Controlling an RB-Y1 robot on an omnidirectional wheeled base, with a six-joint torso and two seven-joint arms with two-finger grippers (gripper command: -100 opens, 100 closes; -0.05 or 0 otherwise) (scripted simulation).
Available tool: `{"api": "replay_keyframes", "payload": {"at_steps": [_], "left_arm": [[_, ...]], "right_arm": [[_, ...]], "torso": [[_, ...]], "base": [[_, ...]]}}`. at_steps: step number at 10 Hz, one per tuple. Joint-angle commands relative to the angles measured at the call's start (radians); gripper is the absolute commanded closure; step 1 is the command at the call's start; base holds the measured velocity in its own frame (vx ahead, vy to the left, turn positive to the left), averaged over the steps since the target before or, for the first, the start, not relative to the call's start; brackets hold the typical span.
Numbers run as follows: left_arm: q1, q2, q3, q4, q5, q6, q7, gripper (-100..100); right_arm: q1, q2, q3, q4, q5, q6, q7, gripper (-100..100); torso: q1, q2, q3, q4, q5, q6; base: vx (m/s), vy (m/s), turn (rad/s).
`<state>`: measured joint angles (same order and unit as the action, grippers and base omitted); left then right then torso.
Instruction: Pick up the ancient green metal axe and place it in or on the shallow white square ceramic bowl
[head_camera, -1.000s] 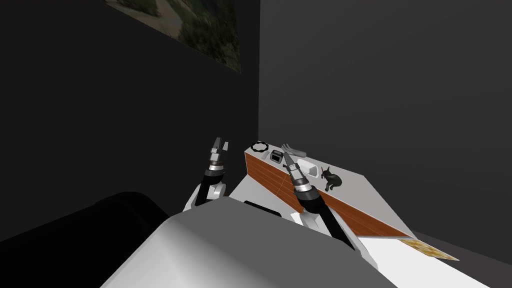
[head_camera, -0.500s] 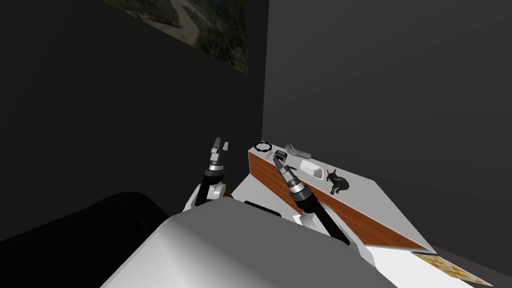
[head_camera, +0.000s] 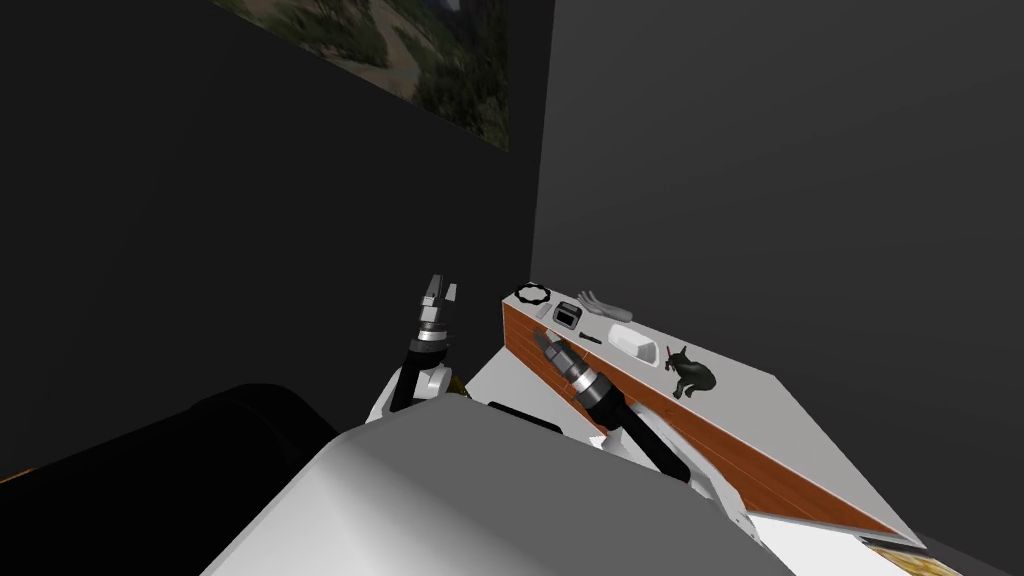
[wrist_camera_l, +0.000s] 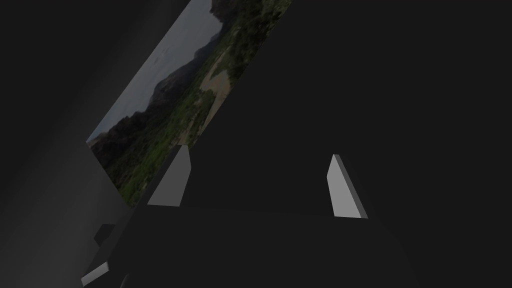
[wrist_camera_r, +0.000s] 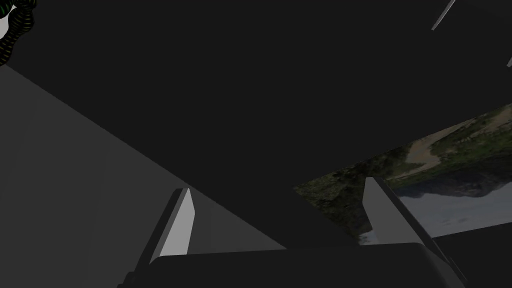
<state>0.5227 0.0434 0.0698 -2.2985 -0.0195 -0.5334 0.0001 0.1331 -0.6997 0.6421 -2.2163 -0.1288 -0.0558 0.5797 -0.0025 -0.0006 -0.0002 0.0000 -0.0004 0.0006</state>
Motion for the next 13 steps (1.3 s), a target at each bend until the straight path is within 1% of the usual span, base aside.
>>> {"api": "replay_keyframes", "payload": {"at_steps": [1, 2, 3, 5, 12, 13], "left_arm": [[0.000, 0.000, 0.000, 0.000, 0.000, 0.000, 0.000, 0], [0.000, 0.000, 0.000, 0.000, 0.000, 0.000, 0.000, 0], [0.000, 0.000, 0.000, 0.000, 0.000, 0.000, 0.000, 0], [0.000, 0.000, 0.000, 0.000, 0.000, 0.000, 0.000, 0], [0.000, 0.000, 0.000, 0.000, 0.000, 0.000, 0.000, 0], [0.000, 0.000, 0.000, 0.000, 0.000, 0.000, 0.000, 0]], "right_arm": [[-0.019, -0.035, 0.028, 0.017, -0.007, 0.032, 0.023, -100], [-0.019, -0.035, 0.028, 0.017, -0.007, 0.032, 0.023, -100], [-0.053, -0.086, 0.073, 0.029, -0.024, 0.081, 0.063, -100], [-0.053, -0.089, 0.075, 0.029, -0.024, 0.083, 0.063, -100], [-0.053, -0.089, 0.075, 0.029, -0.024, 0.083, 0.063, -100], [-0.073, -0.099, 0.075, 0.045, -0.025, 0.126, 0.102, -100]], "torso": [[0.000, 0.000, 0.000, 0.000, 0.000, 0.000], [0.000, 0.000, 0.000, 0.000, 0.000, 0.000], [0.000, 0.000, 0.000, 0.000, 0.000, 0.000], [-0.001, -0.001, -0.001, 0.000, 0.000, 0.000], [0.001, 0.001, 0.001, 0.000, 0.000, 0.000], [0.001, 0.001, 0.000, 0.000, 0.000, 0.000]], "base": [[0.015, -0.013, 0.050], [0.007, -0.006, 0.025], [0.023, -0.018, 0.076], [0.023, -0.019, 0.078], [-0.003, 0.002, -0.007], [-0.003, -0.021, 0.060]]}}
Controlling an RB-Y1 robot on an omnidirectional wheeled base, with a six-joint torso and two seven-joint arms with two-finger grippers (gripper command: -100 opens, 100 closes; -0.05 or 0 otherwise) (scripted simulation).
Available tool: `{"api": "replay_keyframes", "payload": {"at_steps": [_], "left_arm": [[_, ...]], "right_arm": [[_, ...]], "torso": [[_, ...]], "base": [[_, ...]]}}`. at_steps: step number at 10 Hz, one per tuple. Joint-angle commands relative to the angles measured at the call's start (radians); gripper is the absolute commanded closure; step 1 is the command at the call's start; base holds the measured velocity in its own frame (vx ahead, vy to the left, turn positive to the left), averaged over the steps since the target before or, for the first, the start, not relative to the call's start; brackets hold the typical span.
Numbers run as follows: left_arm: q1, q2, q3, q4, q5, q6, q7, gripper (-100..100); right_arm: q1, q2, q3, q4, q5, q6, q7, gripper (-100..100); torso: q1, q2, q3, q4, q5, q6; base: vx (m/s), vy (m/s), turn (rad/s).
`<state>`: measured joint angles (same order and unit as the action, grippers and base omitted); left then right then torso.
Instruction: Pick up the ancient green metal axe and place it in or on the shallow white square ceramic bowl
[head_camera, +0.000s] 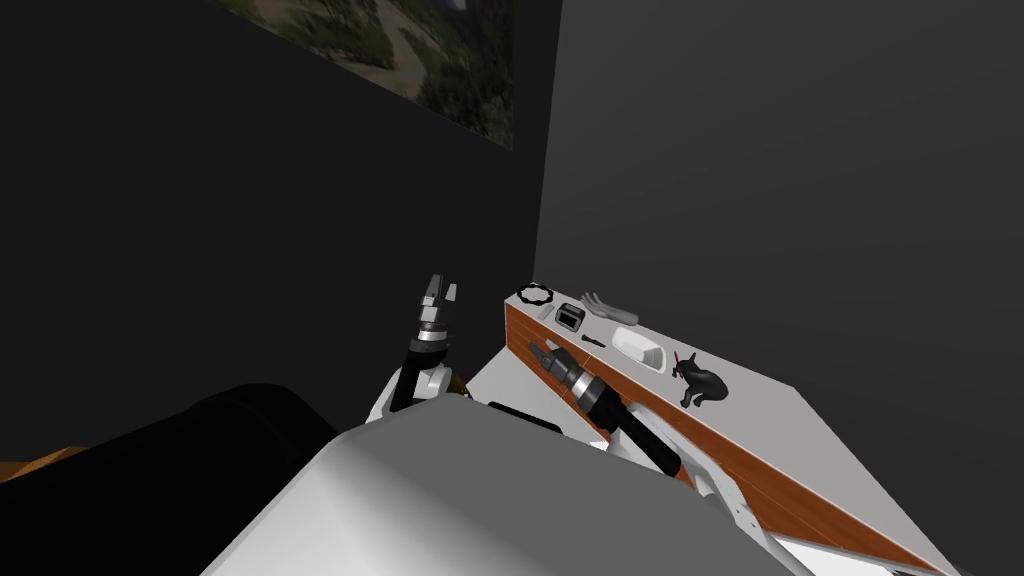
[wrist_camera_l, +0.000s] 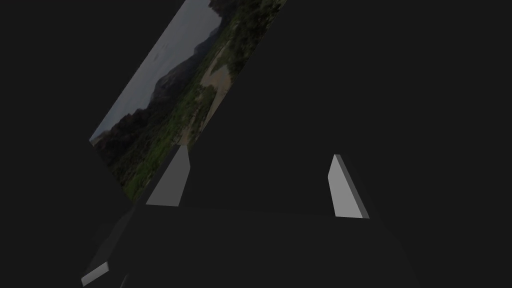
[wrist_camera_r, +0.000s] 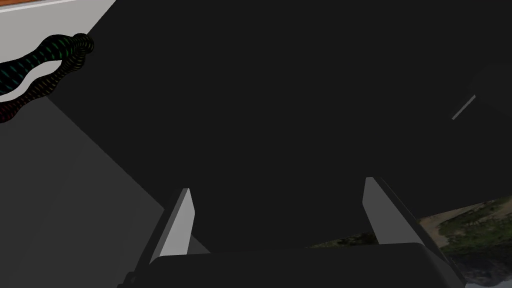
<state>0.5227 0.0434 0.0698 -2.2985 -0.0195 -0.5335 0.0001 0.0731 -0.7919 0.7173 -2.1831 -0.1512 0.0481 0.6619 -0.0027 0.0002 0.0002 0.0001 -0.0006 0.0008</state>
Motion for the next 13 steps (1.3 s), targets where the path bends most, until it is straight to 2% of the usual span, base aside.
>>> {"api": "replay_keyframes", "payload": {"at_steps": [1, 7, 8, 10, 11, 13], "left_arm": [[0.000, 0.000, 0.000, 0.000, 0.000, 0.000, 0.000, 0], [0.000, 0.000, 0.000, 0.000, 0.000, 0.000, 0.000, 0], [0.000, 0.000, 0.000, 0.000, 0.000, 0.000, 0.000, 0], [0.000, 0.000, 0.000, 0.000, 0.000, 0.000, 0.000, 0], [0.000, 0.000, 0.000, 0.000, 0.000, 0.000, 0.000, 0], [0.000, 0.000, 0.000, 0.000, 0.000, 0.000, 0.000, 0]], "right_arm": [[-0.023, -0.012, -0.001, 0.018, -0.003, 0.041, 0.038, -100], [-0.110, -0.063, -0.002, 0.073, 0.004, 0.199, 0.190, -100], [-0.110, -0.063, -0.002, 0.073, 0.004, 0.207, 0.192, -100], [-0.145, -0.084, -0.003, 0.097, 0.006, 0.267, 0.255, -100], [-0.145, -0.084, -0.003, 0.097, 0.006, 0.276, 0.256, -100], [-0.181, -0.104, -0.003, 0.123, 0.006, 0.347, 0.320, -100]], "torso": [[0.000, 0.000, 0.000, 0.000, 0.000, 0.000], [-0.002, 0.001, 0.001, 0.000, 0.000, 0.000], [-0.002, 0.001, 0.001, 0.000, 0.000, 0.000], [-0.001, 0.001, 0.000, 0.000, 0.000, 0.000], [-0.001, 0.001, 0.001, 0.000, 0.000, 0.000], [-0.001, 0.001, 0.000, 0.000, 0.000, 0.000]], "base": [[-0.017, -0.032, 0.072], [-0.023, -0.040, 0.066], [-0.015, -0.033, 0.026], [-0.022, -0.029, 0.072], [-0.021, -0.030, 0.027], [-0.016, -0.029, 0.068]]}}
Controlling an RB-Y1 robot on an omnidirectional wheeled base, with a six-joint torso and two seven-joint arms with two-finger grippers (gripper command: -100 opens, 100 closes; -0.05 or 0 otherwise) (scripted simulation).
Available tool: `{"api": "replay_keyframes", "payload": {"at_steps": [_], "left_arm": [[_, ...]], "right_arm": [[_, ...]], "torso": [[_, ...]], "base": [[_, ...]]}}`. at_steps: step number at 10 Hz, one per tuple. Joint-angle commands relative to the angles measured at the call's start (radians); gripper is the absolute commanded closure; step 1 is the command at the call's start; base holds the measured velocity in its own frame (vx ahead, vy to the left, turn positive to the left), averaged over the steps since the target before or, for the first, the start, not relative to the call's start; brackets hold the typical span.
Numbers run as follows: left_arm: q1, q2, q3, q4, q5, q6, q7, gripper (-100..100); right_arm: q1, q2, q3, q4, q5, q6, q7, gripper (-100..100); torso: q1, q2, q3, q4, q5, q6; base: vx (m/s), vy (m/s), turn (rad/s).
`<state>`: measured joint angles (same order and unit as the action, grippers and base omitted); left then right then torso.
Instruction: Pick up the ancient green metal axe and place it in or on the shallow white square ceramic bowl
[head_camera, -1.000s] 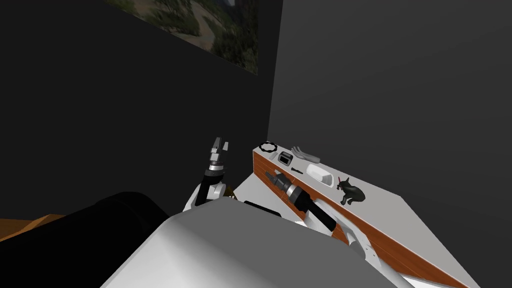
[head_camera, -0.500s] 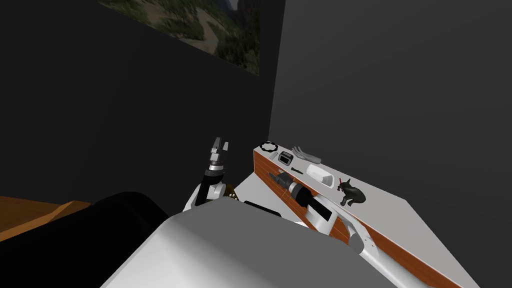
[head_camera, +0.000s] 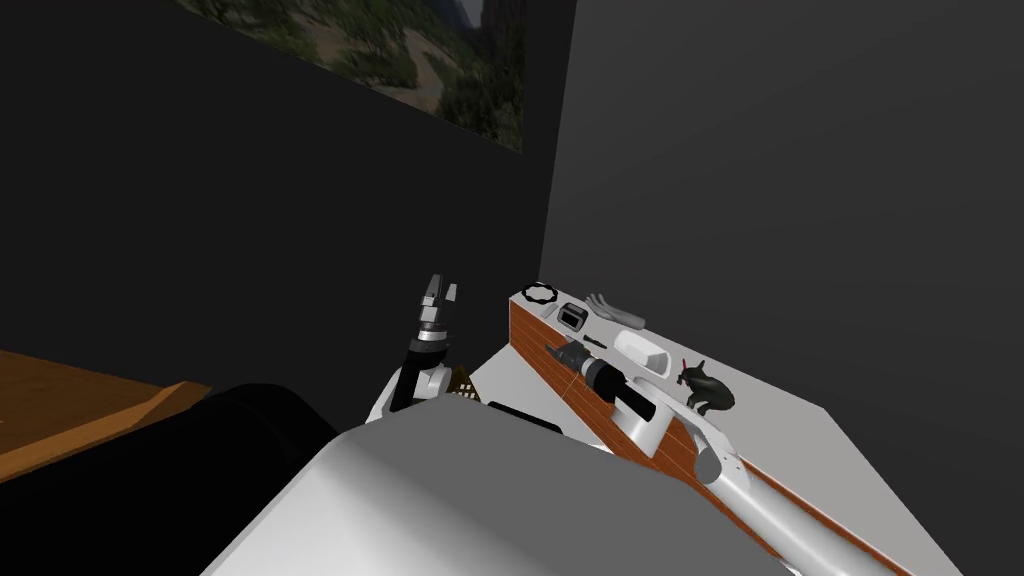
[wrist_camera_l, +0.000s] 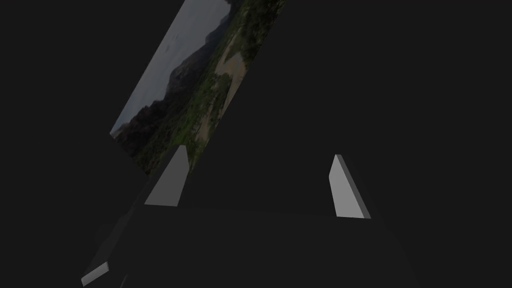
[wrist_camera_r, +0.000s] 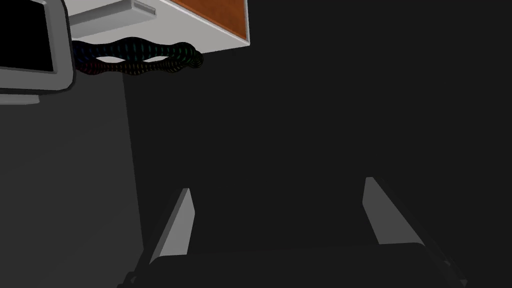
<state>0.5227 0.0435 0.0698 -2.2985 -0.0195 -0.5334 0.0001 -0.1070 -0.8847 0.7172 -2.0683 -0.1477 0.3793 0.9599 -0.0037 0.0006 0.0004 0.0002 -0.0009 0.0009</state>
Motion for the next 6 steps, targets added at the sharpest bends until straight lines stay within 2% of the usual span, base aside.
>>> {"api": "replay_keyframes", "payload": {"at_steps": [1, 2, 3, 4, 6], "left_arm": [[0.000, 0.000, 0.000, 0.000, 0.000, 0.000, 0.000, 0], [0.000, 0.000, 0.000, 0.000, 0.000, 0.000, 0.000, 0], [0.000, 0.000, 0.000, 0.000, 0.000, 0.000, 0.000, 0], [0.000, 0.000, 0.000, 0.000, 0.000, 0.000, 0.000, 0], [0.000, 0.000, 0.000, 0.000, 0.000, 0.000, 0.000, 0]], "right_arm": [[-0.001, -0.012, -0.003, 0.008, 0.002, 0.018, 0.028, -100], [-0.019, -0.022, -0.003, 0.023, 0.001, 0.056, 0.065, -100], [-0.036, -0.032, -0.002, 0.038, -0.002, 0.083, 0.092, -100], [-0.036, -0.032, -0.002, 0.038, -0.002, 0.096, 0.104, -100], [-0.070, -0.050, 0.000, 0.072, -0.012, 0.161, 0.168, -100]], "torso": [[0.000, 0.000, 0.000, 0.000, 0.000, 0.000], [0.000, 0.000, 0.000, 0.000, 0.000, 0.001], [0.000, 0.000, 0.000, 0.000, 0.000, 0.000], [0.000, -0.001, 0.000, 0.000, 0.000, 0.000], [0.001, -0.001, -0.001, 0.000, 0.000, 0.000]], "base": [[-0.011, -0.028, 0.036], [-0.006, -0.025, 0.041], [-0.002, -0.035, 0.086], [0.000, -0.027, 0.049], [0.007, -0.020, 0.080]]}}
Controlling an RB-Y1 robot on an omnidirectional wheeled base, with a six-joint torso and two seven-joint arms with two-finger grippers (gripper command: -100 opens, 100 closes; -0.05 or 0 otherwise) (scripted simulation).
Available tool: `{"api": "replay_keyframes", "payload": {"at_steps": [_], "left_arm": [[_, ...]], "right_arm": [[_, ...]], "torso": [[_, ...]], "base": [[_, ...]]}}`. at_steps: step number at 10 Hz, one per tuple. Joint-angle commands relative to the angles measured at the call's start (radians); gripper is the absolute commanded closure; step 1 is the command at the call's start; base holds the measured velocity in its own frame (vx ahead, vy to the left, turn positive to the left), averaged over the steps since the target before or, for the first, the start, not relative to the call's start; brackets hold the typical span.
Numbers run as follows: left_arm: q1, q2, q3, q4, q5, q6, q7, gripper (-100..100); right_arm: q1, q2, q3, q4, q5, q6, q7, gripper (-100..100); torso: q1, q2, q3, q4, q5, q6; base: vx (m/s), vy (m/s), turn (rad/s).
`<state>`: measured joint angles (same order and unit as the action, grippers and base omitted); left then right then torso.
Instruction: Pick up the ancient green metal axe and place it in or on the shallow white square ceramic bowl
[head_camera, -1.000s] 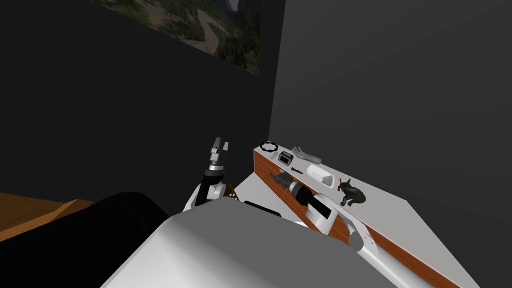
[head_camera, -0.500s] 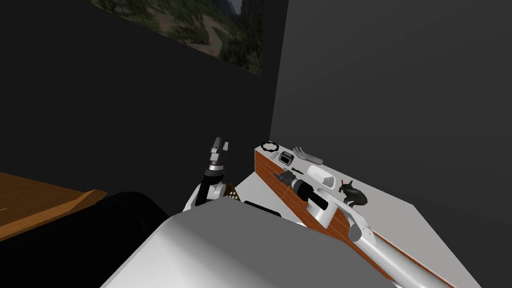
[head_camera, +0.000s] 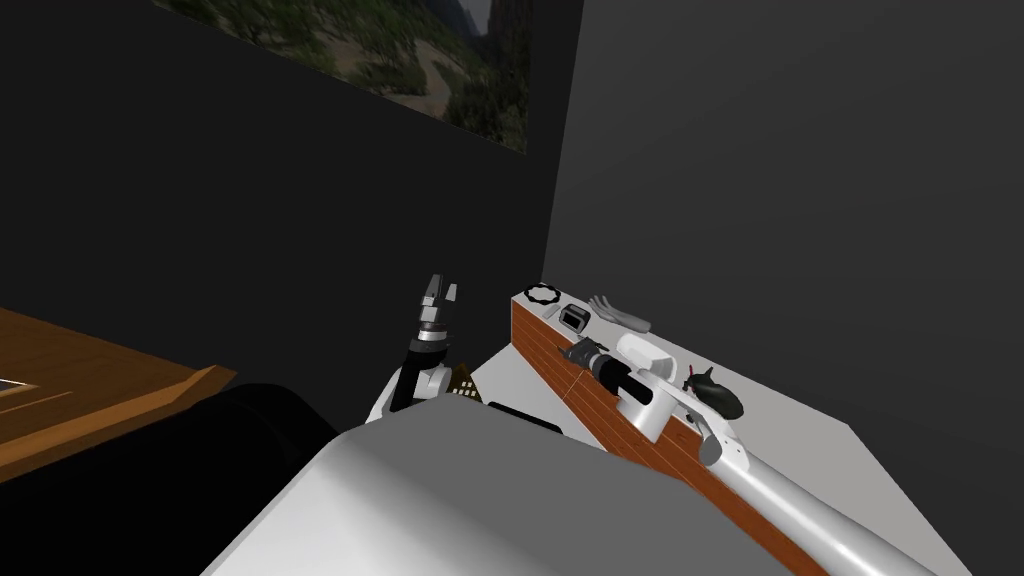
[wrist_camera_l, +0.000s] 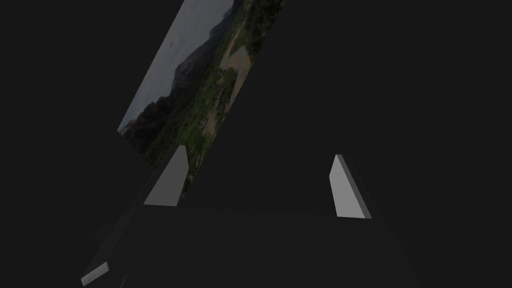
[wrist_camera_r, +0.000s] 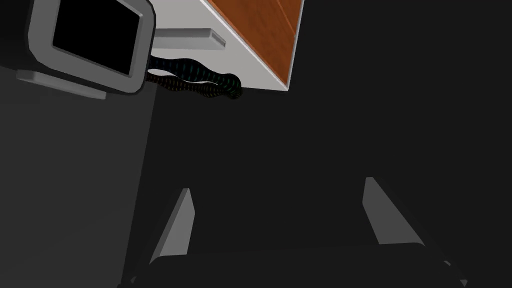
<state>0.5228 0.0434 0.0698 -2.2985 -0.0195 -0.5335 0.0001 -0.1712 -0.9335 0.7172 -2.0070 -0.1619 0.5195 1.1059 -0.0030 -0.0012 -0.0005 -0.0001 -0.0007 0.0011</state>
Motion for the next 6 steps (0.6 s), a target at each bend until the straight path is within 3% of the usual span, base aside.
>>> {"api": "replay_keyframes", "payload": {"at_steps": [1, 4, 5, 6], "left_arm": [[0.000, 0.000, 0.000, 0.000, 0.000, 0.000, 0.000, 0], [0.000, 0.000, 0.000, 0.000, 0.000, 0.000, 0.000, 0], [0.000, 0.000, 0.000, 0.000, 0.000, 0.000, 0.000, 0], [0.000, 0.000, 0.000, 0.000, 0.000, 0.000, 0.000, 0]], "right_arm": [[-0.005, -0.001, 0.000, 0.011, 0.002, 0.040, 0.039, -100], [-0.035, -0.016, 0.004, 0.051, -0.016, 0.116, 0.121, -100], [-0.035, -0.016, 0.004, 0.051, -0.016, 0.128, 0.125, -100], [-0.048, -0.021, 0.007, 0.073, -0.028, 0.164, 0.166, -100]], "torso": [[0.000, 0.000, 0.000, 0.000, 0.000, 0.000], [0.001, 0.000, 0.000, 0.000, 0.000, 0.000], [0.001, -0.001, -0.001, 0.000, 0.000, 0.000], [0.001, -0.001, -0.001, 0.000, 0.000, 0.000]], "base": [[0.014, -0.018, 0.026], [0.023, -0.014, 0.045], [0.025, -0.010, 0.036], [0.037, -0.007, 0.070]]}}
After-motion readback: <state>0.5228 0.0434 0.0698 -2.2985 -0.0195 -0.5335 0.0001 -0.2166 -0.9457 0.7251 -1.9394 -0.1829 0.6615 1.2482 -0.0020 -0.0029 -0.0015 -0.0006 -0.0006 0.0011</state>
